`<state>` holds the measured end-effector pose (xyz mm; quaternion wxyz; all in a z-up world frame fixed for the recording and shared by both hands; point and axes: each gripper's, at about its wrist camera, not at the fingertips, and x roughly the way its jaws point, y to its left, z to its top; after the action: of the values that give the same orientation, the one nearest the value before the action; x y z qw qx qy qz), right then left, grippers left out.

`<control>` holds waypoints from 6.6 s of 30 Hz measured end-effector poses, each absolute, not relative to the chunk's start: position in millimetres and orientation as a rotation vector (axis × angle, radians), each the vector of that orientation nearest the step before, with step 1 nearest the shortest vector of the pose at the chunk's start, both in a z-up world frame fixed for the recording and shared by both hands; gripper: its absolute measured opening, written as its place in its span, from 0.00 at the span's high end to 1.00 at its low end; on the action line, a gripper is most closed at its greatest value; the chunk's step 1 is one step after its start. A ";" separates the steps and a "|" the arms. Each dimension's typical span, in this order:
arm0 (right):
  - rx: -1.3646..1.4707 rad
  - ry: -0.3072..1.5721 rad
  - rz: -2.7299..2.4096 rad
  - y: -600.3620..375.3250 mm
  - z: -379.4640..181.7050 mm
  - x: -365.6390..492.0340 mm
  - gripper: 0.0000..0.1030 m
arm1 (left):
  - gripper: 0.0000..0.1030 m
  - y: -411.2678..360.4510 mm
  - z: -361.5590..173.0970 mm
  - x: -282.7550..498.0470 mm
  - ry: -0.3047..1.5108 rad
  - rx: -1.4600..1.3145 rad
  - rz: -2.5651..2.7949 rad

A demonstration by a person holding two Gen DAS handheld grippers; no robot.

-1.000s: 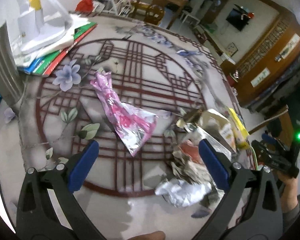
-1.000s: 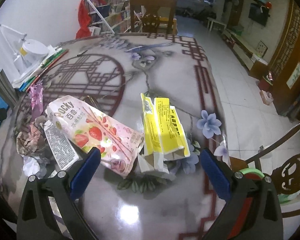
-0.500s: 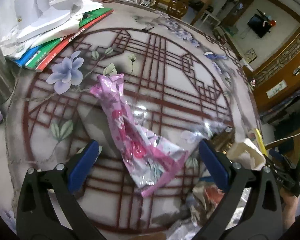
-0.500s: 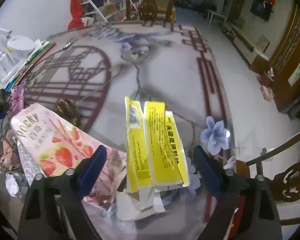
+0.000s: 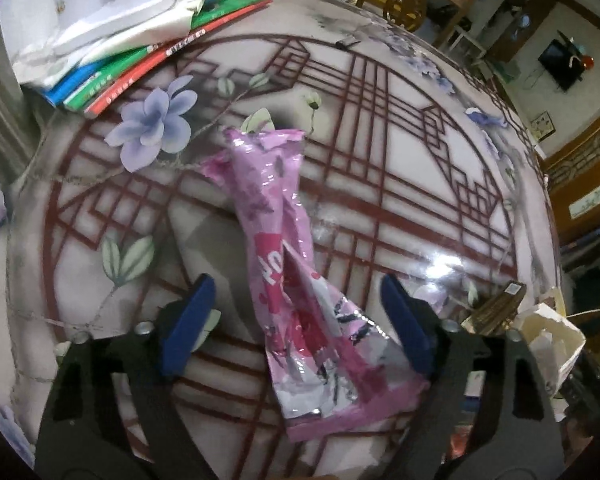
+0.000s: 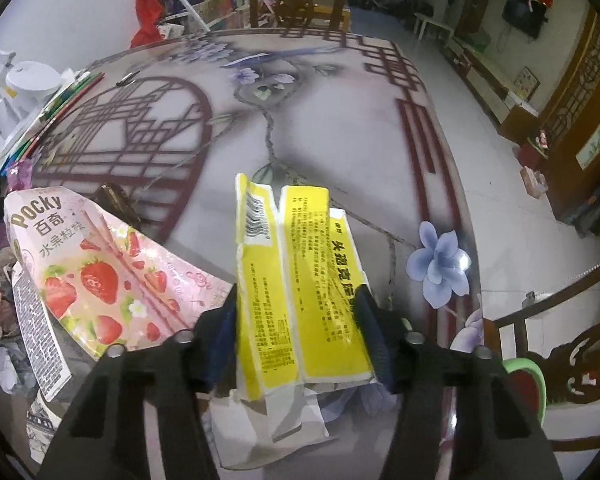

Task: Collect trash
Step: 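Grasp the pink foil wrapper with the left tool while the right tool grasps the yellow package, then carry the pink wrapper and yellow package over the red bin with both tools, then open both tools to drop the pink wrapper and yellow package into the bin, then move both open tools back over the trash on the table, then grasp the crumpled paper bundle with the left tool while the right tool grasps the Pocky box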

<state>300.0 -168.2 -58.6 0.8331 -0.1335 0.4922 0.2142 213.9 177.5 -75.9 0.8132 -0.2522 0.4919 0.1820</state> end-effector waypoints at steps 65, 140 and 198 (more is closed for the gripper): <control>0.048 0.854 0.466 -309.9 29.2 191.5 0.58 | 0.79 -37.1 47.9 145.4 0.935 -0.190 -0.099; 0.385 0.900 0.148 -508.5 10.7 207.6 0.07 | 0.05 -275.8 -6.9 223.1 1.083 -0.170 -0.508; -0.690 0.712 0.559 -129.2 -47.9 200.5 0.13 | 0.05 52.0 -32.1 141.3 1.018 -0.159 -0.035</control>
<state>200.5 -129.2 -47.9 0.8424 -0.3267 0.3371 0.2647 141.3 52.0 -32.1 0.8700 -0.0760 0.4868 -0.0167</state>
